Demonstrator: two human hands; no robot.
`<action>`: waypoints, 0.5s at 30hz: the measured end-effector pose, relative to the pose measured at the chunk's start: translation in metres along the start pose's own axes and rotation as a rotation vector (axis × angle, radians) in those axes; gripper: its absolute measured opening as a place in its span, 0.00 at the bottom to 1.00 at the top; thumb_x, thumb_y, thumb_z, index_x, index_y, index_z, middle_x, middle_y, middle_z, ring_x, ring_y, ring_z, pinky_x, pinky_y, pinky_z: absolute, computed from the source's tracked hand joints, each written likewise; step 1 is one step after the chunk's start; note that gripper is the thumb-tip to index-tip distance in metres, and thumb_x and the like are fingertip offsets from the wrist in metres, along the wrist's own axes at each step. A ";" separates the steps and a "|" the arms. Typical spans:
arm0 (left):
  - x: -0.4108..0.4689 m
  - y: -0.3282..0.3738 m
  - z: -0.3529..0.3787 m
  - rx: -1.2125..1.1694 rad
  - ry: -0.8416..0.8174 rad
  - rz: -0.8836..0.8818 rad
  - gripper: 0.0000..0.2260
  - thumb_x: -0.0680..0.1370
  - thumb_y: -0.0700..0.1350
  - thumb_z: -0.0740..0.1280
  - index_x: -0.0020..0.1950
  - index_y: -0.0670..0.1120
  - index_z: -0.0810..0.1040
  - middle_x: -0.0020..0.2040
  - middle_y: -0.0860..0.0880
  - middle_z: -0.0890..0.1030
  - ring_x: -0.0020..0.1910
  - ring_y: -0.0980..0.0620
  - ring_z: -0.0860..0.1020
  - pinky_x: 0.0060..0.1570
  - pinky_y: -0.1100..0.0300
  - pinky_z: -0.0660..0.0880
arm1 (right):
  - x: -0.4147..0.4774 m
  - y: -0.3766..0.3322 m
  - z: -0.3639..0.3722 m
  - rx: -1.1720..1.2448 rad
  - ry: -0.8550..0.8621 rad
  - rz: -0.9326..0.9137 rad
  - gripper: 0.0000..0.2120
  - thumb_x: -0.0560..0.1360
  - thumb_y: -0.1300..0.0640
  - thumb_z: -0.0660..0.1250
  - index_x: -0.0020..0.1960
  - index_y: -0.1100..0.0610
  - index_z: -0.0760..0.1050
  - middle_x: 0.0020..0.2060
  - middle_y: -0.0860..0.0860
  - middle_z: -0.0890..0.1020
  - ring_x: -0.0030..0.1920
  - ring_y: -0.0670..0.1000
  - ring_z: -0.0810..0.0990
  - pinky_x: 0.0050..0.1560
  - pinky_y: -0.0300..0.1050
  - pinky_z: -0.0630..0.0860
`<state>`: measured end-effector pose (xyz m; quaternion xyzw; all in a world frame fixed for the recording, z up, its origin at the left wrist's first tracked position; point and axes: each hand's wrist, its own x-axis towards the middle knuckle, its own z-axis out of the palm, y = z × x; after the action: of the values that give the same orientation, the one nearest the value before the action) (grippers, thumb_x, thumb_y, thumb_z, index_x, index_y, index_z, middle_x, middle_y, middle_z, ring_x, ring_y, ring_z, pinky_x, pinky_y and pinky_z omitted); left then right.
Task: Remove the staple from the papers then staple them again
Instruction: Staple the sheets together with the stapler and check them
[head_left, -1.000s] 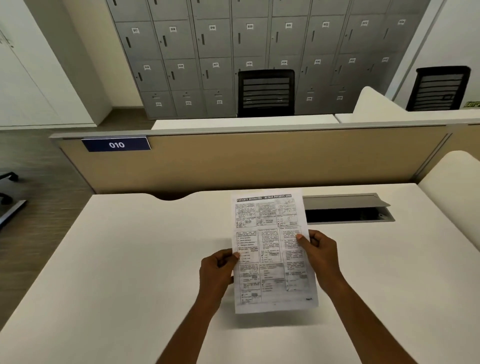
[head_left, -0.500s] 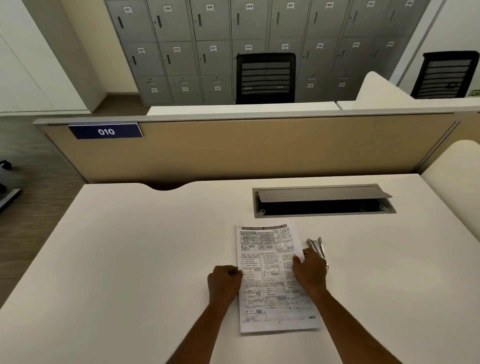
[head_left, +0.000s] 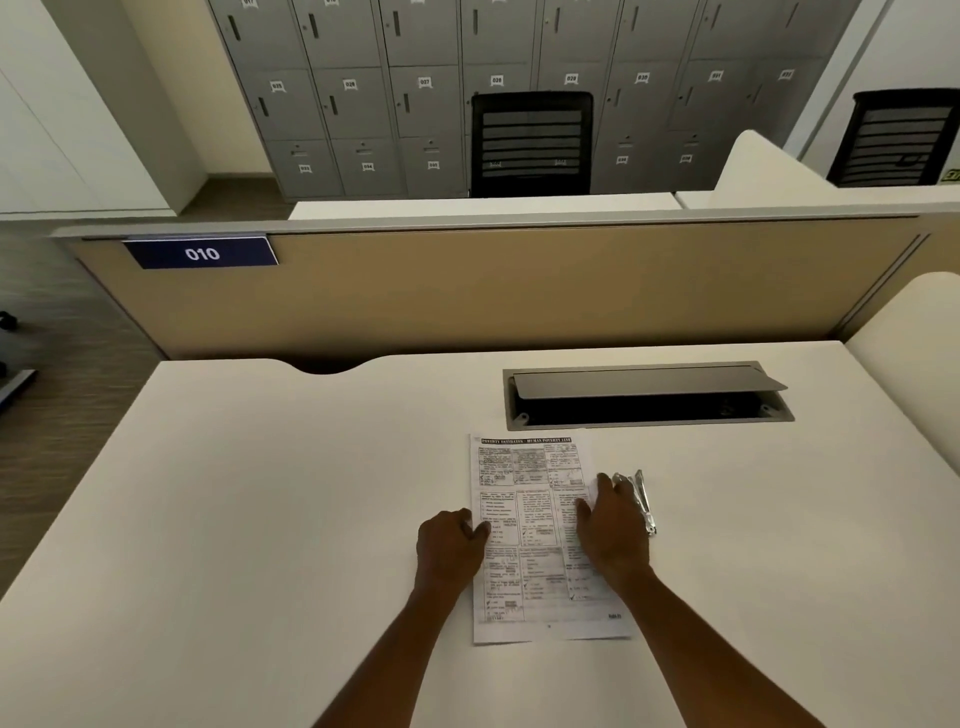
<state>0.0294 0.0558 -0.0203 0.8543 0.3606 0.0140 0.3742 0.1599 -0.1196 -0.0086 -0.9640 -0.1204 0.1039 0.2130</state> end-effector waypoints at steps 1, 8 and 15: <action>-0.001 -0.004 0.000 0.017 0.004 0.003 0.13 0.80 0.52 0.71 0.55 0.42 0.84 0.46 0.46 0.84 0.49 0.46 0.82 0.56 0.56 0.77 | 0.000 0.001 0.001 -0.003 0.004 -0.006 0.23 0.80 0.50 0.64 0.70 0.60 0.68 0.69 0.60 0.72 0.69 0.61 0.73 0.66 0.56 0.75; -0.011 -0.028 0.003 0.022 -0.082 0.144 0.25 0.78 0.54 0.73 0.70 0.43 0.75 0.54 0.50 0.73 0.52 0.50 0.77 0.53 0.57 0.77 | -0.009 0.017 0.009 -0.143 0.034 -0.094 0.24 0.80 0.44 0.63 0.70 0.56 0.70 0.73 0.60 0.69 0.73 0.62 0.68 0.69 0.57 0.72; -0.007 -0.029 0.006 0.044 -0.093 0.187 0.27 0.78 0.54 0.73 0.74 0.46 0.74 0.52 0.51 0.71 0.53 0.49 0.77 0.52 0.62 0.72 | -0.007 0.014 0.009 -0.149 0.025 -0.077 0.22 0.80 0.43 0.63 0.68 0.55 0.72 0.73 0.60 0.68 0.72 0.62 0.68 0.67 0.58 0.73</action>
<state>0.0079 0.0611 -0.0418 0.8918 0.2618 0.0011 0.3690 0.1537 -0.1301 -0.0221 -0.9731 -0.1623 0.0741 0.1461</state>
